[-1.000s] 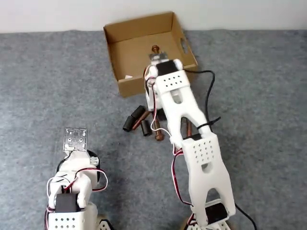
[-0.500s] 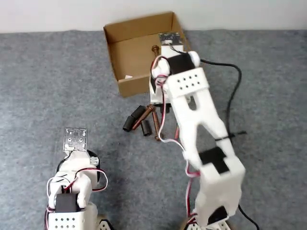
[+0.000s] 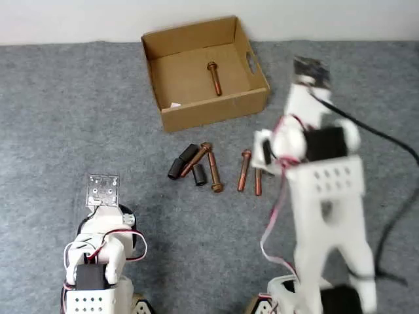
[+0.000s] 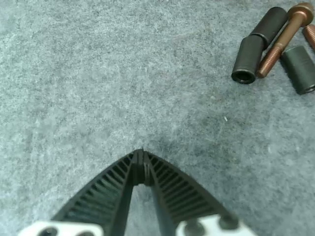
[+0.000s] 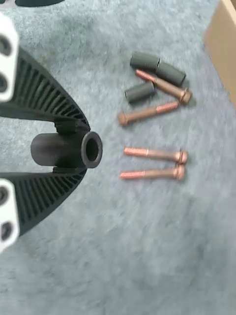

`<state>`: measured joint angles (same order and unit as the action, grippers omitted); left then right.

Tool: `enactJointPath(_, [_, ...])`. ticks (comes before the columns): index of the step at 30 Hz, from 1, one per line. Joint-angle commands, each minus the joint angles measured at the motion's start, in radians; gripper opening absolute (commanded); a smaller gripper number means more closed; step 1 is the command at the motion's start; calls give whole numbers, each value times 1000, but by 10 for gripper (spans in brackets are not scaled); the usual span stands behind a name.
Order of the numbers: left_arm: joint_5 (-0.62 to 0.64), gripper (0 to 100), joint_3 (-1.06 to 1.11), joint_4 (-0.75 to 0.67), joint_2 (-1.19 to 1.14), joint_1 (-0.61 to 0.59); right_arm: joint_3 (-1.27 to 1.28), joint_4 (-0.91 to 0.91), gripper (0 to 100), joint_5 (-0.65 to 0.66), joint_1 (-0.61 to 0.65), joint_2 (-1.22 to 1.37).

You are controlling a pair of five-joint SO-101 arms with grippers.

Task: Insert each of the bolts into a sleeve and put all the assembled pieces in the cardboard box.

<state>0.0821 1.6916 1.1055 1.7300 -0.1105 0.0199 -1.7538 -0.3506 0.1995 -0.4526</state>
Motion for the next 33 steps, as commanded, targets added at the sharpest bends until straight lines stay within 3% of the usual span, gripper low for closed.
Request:
enactJointPath(1, [-21,6,-102,-32,5,8,150,-18,8,-26,-64,-211])
enactJointPath(10, [8,6,-404,91,-101,98,678,93,8,-26,-176,-742])
enactJointPath(15, [106,6,-661,109,-485,132,801,174,8,-2,-232,-969])
enactJointPath(22, [255,6,-1096,264,-1039,325,890,185,8,3,-326,-1106])
enactJointPath(27, [331,6,-1320,262,-1313,410,990,179,8,2,-389,-1187])
enactJointPath(33, [330,8,-1537,262,-1571,470,1019,189,7,-46,-389,-1257])
